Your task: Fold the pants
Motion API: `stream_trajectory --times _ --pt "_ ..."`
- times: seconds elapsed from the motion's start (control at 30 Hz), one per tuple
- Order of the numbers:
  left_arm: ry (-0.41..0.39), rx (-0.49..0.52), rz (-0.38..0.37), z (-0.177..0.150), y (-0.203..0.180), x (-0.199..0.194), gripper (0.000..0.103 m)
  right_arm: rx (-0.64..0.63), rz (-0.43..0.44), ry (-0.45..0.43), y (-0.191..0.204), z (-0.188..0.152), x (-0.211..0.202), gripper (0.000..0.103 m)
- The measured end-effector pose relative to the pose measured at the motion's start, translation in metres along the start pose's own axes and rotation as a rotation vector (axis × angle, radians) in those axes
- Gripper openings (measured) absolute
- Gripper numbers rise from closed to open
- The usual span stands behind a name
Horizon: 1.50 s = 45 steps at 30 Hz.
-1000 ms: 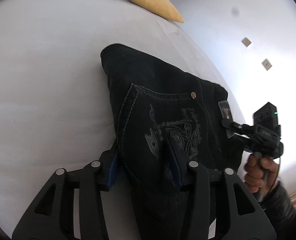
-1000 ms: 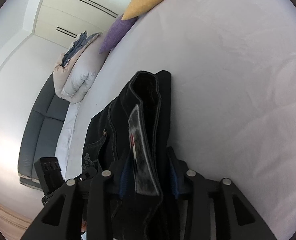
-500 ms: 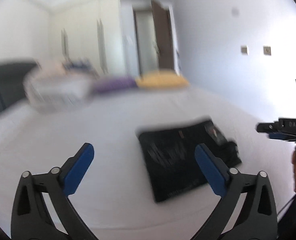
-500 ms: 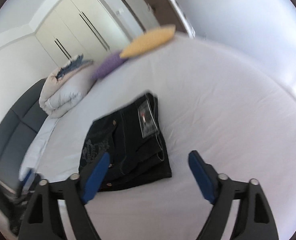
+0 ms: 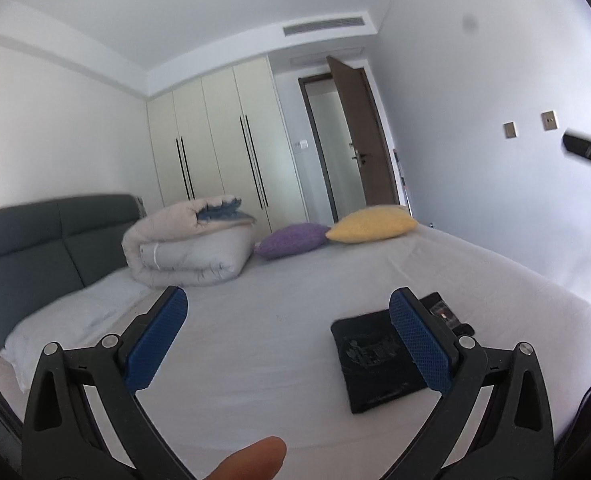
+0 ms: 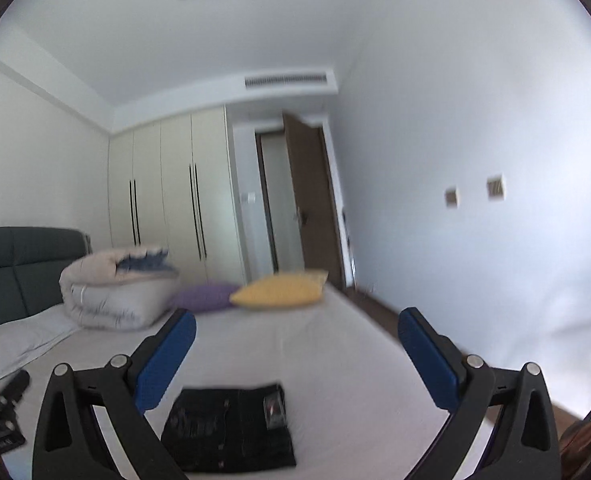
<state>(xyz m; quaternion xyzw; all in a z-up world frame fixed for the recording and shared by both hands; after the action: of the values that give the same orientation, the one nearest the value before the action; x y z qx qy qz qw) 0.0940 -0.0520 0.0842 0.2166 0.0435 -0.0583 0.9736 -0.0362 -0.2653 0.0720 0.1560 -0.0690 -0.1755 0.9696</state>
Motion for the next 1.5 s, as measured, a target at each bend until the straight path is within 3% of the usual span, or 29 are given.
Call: stream_trajectory --times 0.13,0.23,0.33,0.5,0.63,1.2,1.5 --pt "0.073 -0.036 -0.015 -0.008 0.005 -0.001 0.103 -0.023 -0.011 -0.048 0.012 0.02 -0.023 0.103" --pt "0.164 -0.08 -0.055 -0.019 0.007 0.007 0.103 -0.038 -0.018 0.014 0.019 0.019 -0.021 0.103" --pt "0.222 -0.114 -0.095 -0.032 0.005 0.009 0.103 -0.048 -0.07 0.131 0.019 0.005 -0.008 0.103" --pt "0.311 -0.121 -0.165 -0.06 -0.006 0.022 0.103 -0.042 -0.169 0.4 0.007 -0.044 0.013 0.103" --pt "0.401 -0.169 -0.206 -0.091 -0.014 0.04 0.103 -0.059 -0.211 0.52 0.001 -0.076 0.019 0.103" --pt "0.561 -0.173 -0.23 -0.156 -0.042 0.097 0.103 -0.137 -0.17 0.758 0.012 -0.163 0.04 0.103" --pt "0.613 -0.172 -0.23 -0.179 -0.054 0.123 0.103 -0.136 -0.19 0.819 0.006 -0.188 0.055 0.103"
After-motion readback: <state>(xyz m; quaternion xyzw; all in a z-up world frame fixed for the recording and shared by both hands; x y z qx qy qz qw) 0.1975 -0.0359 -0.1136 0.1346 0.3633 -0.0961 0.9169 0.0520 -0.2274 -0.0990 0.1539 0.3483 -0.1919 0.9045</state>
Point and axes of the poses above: each gripper's, at about its wrist camera, not at the fingertips, and x roughly the way its jaws point, y to its left, z to its top, the point moved 3 cm from there along x, roughly the way its jaws point, and after that the axes turned 11 degrees about x, right-handed, at the moved point
